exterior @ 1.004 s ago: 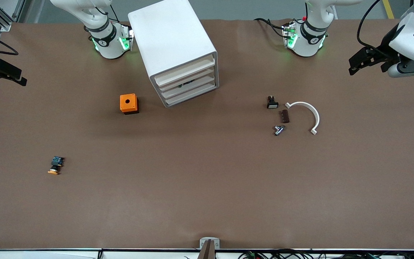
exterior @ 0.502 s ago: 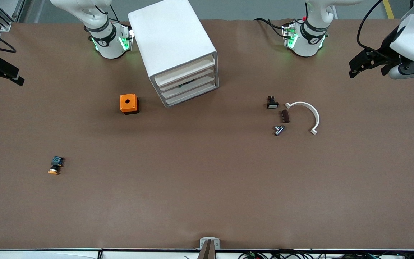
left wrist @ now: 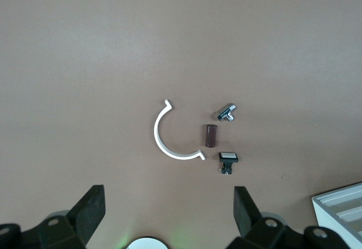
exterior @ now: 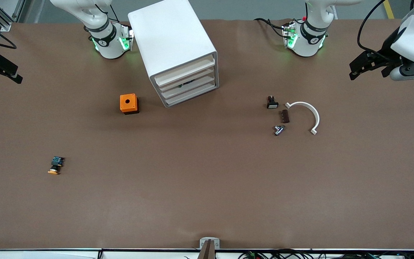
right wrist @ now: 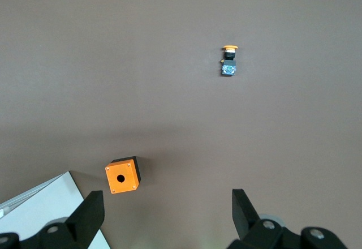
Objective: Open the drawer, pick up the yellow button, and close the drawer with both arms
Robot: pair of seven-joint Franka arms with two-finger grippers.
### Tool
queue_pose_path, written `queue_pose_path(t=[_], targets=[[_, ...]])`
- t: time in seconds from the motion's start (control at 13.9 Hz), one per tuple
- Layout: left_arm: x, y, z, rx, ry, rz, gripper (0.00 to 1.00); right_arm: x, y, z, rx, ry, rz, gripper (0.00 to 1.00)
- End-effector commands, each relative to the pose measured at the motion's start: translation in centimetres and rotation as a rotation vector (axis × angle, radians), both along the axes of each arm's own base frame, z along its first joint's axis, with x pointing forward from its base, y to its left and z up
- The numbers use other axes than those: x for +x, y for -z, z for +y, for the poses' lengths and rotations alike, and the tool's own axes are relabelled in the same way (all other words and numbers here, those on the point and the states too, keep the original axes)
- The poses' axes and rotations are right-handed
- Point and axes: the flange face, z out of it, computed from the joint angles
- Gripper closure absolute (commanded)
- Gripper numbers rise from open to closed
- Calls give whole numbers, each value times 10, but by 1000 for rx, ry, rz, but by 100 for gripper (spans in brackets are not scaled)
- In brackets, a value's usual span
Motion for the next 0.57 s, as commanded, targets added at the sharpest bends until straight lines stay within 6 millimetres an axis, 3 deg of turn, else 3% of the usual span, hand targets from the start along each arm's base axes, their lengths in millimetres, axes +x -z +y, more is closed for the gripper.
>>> queue_pose_path(t=[0.0,0.22,0.5], targets=[[3,-6,6,9,1,-4,0,-8,1,-1,-12,-5,2,0],[3,-19,8,22,-2,-22,0,-8,2,0,-12,-6,5,0],[5,-16,11,28,-6,-5,0,-8,1,1,-9,-5,6,0]])
